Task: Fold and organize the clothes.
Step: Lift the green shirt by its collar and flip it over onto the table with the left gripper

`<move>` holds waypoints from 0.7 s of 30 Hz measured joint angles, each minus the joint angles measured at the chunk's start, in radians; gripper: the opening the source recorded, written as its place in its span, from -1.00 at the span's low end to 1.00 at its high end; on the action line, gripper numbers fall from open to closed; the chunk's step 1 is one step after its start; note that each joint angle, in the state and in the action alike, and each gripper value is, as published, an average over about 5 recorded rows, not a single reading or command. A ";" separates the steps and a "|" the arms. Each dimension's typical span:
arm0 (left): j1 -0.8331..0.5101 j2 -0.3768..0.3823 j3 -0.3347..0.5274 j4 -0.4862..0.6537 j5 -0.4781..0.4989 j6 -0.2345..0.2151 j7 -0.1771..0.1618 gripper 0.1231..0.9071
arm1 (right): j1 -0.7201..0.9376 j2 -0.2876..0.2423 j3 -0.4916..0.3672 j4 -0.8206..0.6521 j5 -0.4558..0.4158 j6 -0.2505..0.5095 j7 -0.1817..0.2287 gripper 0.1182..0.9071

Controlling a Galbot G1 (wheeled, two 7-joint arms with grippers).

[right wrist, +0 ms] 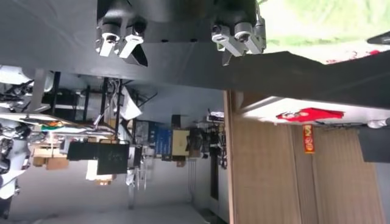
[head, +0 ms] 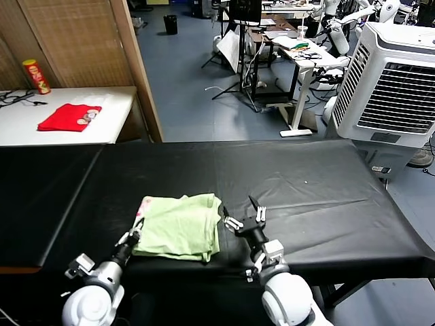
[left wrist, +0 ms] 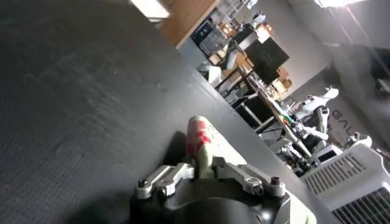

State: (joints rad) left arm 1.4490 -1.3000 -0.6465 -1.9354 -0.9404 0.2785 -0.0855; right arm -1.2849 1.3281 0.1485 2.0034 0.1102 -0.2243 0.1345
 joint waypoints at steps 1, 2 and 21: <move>-0.002 0.006 -0.001 0.000 0.041 -0.008 0.007 -0.92 | -0.004 0.002 0.002 0.000 -0.007 0.002 -0.002 0.72; -0.004 0.013 -0.003 0.001 0.086 -0.018 0.014 -0.92 | -0.008 0.004 0.003 0.000 -0.014 0.004 -0.004 0.72; 0.051 0.319 -0.211 0.027 0.943 -0.226 0.036 -0.93 | -0.018 0.043 -0.001 -0.015 -0.054 0.032 -0.009 0.72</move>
State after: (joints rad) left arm 1.4999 -0.9815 -0.8571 -1.9079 0.0021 0.0529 -0.0494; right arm -1.3034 1.3713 0.1480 1.9888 0.0566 -0.1925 0.1256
